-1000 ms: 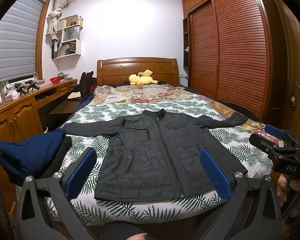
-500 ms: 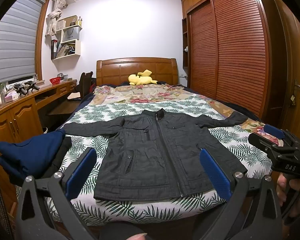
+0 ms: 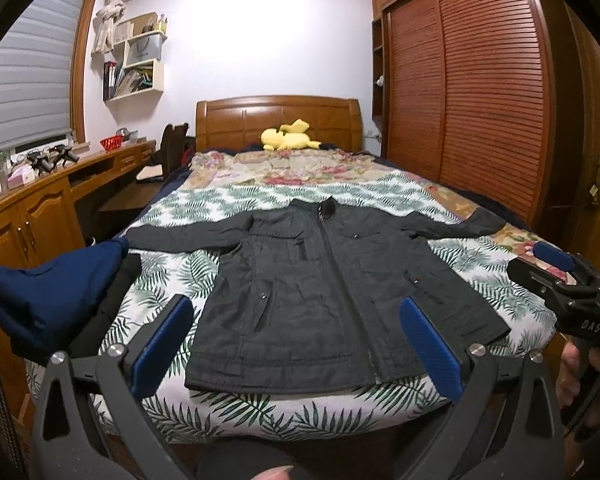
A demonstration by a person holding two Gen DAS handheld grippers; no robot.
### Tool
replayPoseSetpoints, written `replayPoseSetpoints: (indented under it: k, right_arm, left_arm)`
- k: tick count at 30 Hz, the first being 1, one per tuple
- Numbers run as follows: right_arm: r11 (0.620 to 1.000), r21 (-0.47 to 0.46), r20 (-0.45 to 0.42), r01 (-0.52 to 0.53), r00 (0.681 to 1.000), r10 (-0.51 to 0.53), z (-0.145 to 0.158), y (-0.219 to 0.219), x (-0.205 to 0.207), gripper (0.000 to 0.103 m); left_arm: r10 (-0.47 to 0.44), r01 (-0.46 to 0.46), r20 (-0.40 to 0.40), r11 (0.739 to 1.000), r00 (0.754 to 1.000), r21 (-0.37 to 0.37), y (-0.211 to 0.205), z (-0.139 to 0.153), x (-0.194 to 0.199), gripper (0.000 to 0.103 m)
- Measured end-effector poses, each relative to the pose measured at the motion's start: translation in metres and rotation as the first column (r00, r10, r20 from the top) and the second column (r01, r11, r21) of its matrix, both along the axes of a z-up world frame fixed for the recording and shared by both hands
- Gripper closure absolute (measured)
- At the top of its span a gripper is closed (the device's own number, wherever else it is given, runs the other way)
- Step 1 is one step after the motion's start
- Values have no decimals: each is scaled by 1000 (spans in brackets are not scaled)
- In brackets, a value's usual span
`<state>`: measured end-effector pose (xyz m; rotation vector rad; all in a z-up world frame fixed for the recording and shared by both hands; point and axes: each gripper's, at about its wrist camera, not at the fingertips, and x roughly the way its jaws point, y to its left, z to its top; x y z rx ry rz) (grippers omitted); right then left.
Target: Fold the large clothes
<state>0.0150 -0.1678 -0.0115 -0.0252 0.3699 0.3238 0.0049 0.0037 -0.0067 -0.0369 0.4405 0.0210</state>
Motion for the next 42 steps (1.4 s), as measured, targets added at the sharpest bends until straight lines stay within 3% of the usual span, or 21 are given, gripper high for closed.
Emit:
replayPoseSetpoints:
  k: [17, 42]
  right_arm:
    - [999, -42, -74, -32, 997, 29, -32, 10, 78, 0]
    - [996, -68, -141, -56, 989, 46, -58, 35, 168, 0]
  left_arm:
    - [41, -41, -90, 999, 995, 8, 22, -48, 56, 0]
    - [84, -84, -163, 996, 983, 9, 62, -80, 140, 0]
